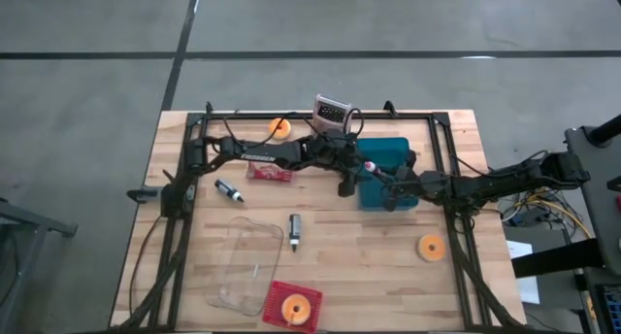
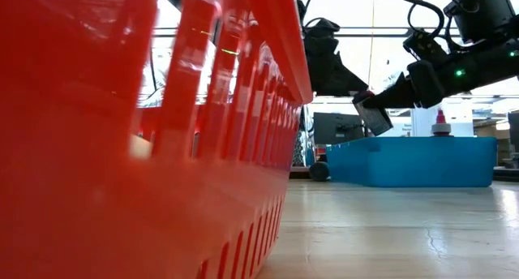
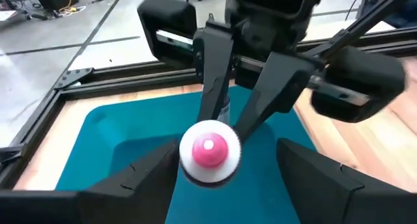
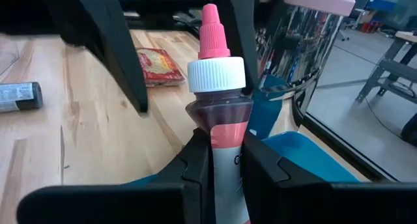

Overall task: Pick & Place Food Item
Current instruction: Put the pink food coloring bottle into the blue bin, then put the top black food coloring bottle into the blue bin

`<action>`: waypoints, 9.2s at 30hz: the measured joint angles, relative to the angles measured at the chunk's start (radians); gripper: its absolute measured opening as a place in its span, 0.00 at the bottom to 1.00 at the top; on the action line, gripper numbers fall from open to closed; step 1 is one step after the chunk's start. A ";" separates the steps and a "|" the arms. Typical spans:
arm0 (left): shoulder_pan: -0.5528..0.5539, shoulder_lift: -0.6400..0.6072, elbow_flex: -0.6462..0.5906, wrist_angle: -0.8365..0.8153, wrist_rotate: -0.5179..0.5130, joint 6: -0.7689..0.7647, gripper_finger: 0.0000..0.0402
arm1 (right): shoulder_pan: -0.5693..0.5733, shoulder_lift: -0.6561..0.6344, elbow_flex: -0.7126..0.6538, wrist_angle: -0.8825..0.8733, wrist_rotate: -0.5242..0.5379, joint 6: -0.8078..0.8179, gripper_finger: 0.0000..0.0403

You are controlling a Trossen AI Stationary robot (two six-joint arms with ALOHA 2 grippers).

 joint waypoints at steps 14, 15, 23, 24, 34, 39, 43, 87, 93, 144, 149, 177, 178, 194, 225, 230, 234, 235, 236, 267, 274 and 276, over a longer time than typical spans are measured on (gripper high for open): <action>0.001 0.017 0.047 -0.021 -0.002 0.007 0.62 | 0.000 0.000 0.003 0.006 -0.037 -0.004 0.12; 0.000 0.017 0.048 -0.021 -0.002 0.008 0.60 | 0.000 0.000 0.003 0.007 -0.042 -0.004 0.12; 0.000 0.017 0.046 -0.023 -0.013 0.026 0.33 | 0.000 0.002 0.003 0.004 -0.044 -0.005 0.12; 0.000 0.016 0.046 -0.023 -0.012 0.031 0.29 | 0.000 0.002 0.003 0.004 -0.044 -0.006 0.12; 0.000 0.016 0.045 -0.024 -0.017 0.054 0.27 | 0.000 0.002 0.002 0.005 -0.044 -0.007 0.12; 0.000 0.015 0.045 -0.031 -0.018 0.066 0.27 | 0.000 0.002 0.002 0.005 -0.046 -0.007 0.12; 0.000 0.015 0.045 -0.032 -0.008 0.069 0.27 | 0.000 0.002 0.002 0.006 -0.047 -0.007 0.12; -0.011 0.015 0.112 -0.264 0.058 0.137 0.27 | 0.322 -0.006 0.764 -1.628 0.222 0.619 0.65; -0.030 0.045 0.177 -0.342 0.058 0.172 0.27 | 0.359 -0.006 0.883 -1.840 0.221 0.722 0.63; -0.064 0.396 0.730 -0.820 -0.027 0.232 0.27 | 0.358 -0.005 0.958 -1.930 0.189 0.729 0.62; -0.065 0.395 0.732 -0.821 -0.030 0.211 0.43 | 0.358 -0.005 0.958 -1.930 0.189 0.729 0.62; -0.082 0.297 0.732 -0.828 -0.039 0.251 0.70 | 0.358 -0.005 0.951 -1.927 0.191 0.729 0.62; -0.082 0.285 0.731 -0.843 -0.049 0.259 0.70 | 0.358 -0.005 0.949 -1.927 0.191 0.729 0.62; -0.079 -0.132 0.598 -1.152 -0.190 0.289 0.70 | 0.360 0.003 0.884 -1.824 0.168 0.637 0.62; 0.058 -0.344 -0.328 -0.229 -0.085 -0.410 0.70 | 0.364 0.111 0.842 -1.482 0.164 0.434 0.59; 0.059 -0.198 -0.112 -0.402 -0.113 -0.385 0.70 | 0.364 0.111 0.842 -1.493 0.158 0.449 0.58; 0.061 -0.098 0.017 -0.505 -0.129 -0.393 0.70 | 0.364 0.110 0.842 -1.503 0.152 0.465 0.59; 0.062 -0.076 0.043 -0.536 -0.137 -0.403 0.70 | 0.364 0.109 0.842 -1.511 0.144 0.468 0.59; 0.065 -0.056 0.070 -0.555 -0.141 -0.420 0.70 | 0.364 0.107 0.842 -1.517 0.137 0.471 0.59; 0.070 0.102 0.254 -0.709 -0.158 -0.581 0.70 | 0.364 0.078 0.842 -1.566 0.140 0.475 0.59; 0.061 0.122 0.261 -0.676 -0.075 -0.561 0.70 | 0.364 0.078 0.842 -1.566 0.143 0.474 0.59; 0.061 0.141 0.268 -0.682 -0.083 -0.558 0.70 | 0.364 0.078 0.842 -1.565 0.143 0.474 0.59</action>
